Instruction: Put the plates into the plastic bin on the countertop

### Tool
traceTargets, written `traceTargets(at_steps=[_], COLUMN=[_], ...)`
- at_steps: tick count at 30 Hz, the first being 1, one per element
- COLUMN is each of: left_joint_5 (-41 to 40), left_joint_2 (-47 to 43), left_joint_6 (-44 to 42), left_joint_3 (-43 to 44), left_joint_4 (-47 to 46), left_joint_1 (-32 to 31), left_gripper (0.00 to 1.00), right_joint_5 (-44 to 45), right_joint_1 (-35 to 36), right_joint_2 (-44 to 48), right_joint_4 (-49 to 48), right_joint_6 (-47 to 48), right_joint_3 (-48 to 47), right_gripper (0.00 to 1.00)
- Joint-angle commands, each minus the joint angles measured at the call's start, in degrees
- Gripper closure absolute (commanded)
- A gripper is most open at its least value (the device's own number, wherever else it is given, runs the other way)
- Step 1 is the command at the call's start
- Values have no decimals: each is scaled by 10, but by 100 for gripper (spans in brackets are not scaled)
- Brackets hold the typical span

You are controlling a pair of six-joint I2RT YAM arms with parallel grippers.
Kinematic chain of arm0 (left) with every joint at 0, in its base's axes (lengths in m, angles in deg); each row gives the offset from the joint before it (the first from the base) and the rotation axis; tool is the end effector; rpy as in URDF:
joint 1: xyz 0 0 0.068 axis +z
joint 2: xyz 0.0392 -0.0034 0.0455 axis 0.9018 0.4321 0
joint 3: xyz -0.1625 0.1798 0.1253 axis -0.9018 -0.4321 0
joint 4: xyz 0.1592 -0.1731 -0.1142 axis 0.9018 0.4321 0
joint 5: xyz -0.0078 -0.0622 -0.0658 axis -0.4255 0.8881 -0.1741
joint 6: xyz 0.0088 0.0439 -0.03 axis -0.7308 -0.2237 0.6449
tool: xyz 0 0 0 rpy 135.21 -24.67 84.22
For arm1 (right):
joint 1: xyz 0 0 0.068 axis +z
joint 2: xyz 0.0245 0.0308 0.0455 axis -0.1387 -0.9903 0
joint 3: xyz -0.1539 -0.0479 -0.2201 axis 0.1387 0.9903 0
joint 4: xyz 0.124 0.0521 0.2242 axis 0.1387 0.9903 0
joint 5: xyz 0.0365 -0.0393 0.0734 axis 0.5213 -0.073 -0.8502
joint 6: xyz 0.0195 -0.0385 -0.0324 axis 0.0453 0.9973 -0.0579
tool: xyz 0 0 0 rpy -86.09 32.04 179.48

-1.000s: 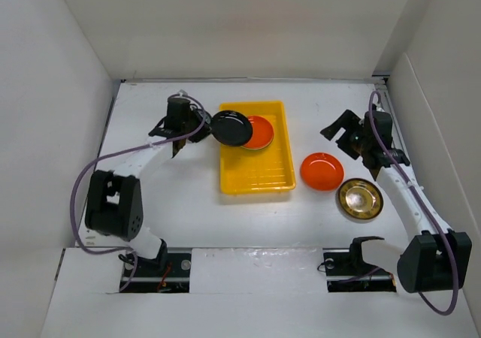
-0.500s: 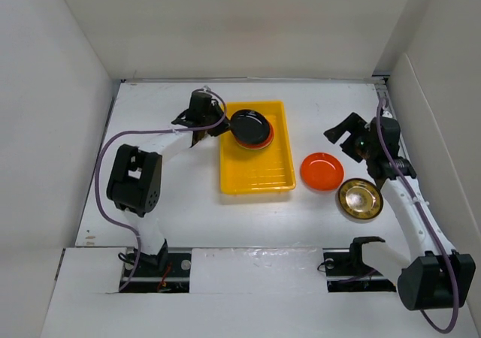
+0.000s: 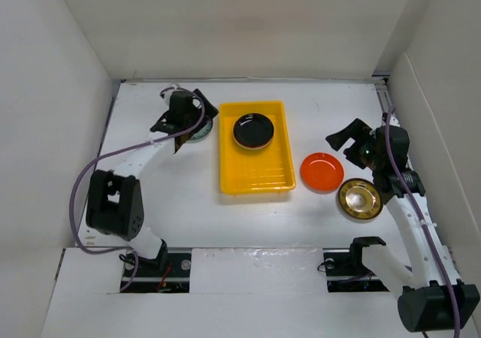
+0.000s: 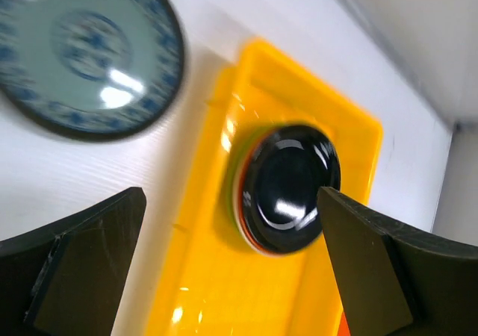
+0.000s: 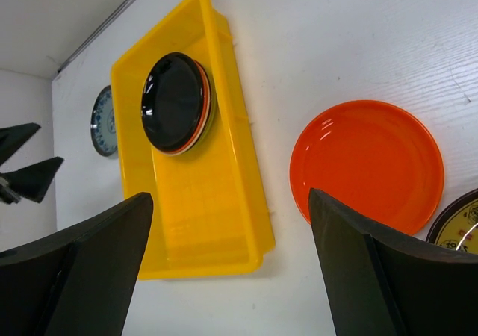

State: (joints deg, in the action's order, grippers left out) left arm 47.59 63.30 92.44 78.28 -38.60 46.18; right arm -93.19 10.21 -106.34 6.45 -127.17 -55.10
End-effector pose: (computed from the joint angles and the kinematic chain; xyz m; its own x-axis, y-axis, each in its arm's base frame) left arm 0.3540 -0.1157 0.2765 -0.5019 -0.5940 -0.6287 -0.1035 0.7629 -0.6382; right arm 0.1948 0.0135 0.3178 -0.4600 0.5851 -0.6679 0.1189 0.7860 0.6067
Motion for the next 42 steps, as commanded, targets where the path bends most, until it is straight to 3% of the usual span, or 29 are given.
traceTargets(at_steps=[1,3,8,13,16,24,28,33,38,42], left_joint_5=[-115,-106,-33,-3,11,11,11,11,-23,-86], left_joint_2=[-51,-43,8,72,104,170,183,200,151,8], left_joint_6=[56,63,58,58,58,52,58,58,48,53], left_joint_3=[-35,-57,-97,-72,-56,-29,-13,13,20,-16], left_joint_4=[51,51,-68,-87,-92,-81,-61,-20,20,20], left_joint_1=[45,85,152,174,174,174,174,174,174,165], left_gripper=[0,0,0,0,5,33,59,100,100,100], right_joint_5=[-14,-40,-104,-132,-145,-178,-186,-186,-150,-131], right_joint_1=[11,11,11,11,11,11,11,11,11,11], right_joint_2=[11,11,5,24,43,88,110,121,121,127], right_joint_4=[-5,-12,-42,-29,-18,13,13,33,53,68], right_joint_6=[9,9,9,9,9,-3,-15,-15,1,1], right_joint_3=[-12,-7,-7,-18,-29,-16,-9,-23,-40,-35], right_gripper=[9,9,9,9,9,9,9,11,11,11])
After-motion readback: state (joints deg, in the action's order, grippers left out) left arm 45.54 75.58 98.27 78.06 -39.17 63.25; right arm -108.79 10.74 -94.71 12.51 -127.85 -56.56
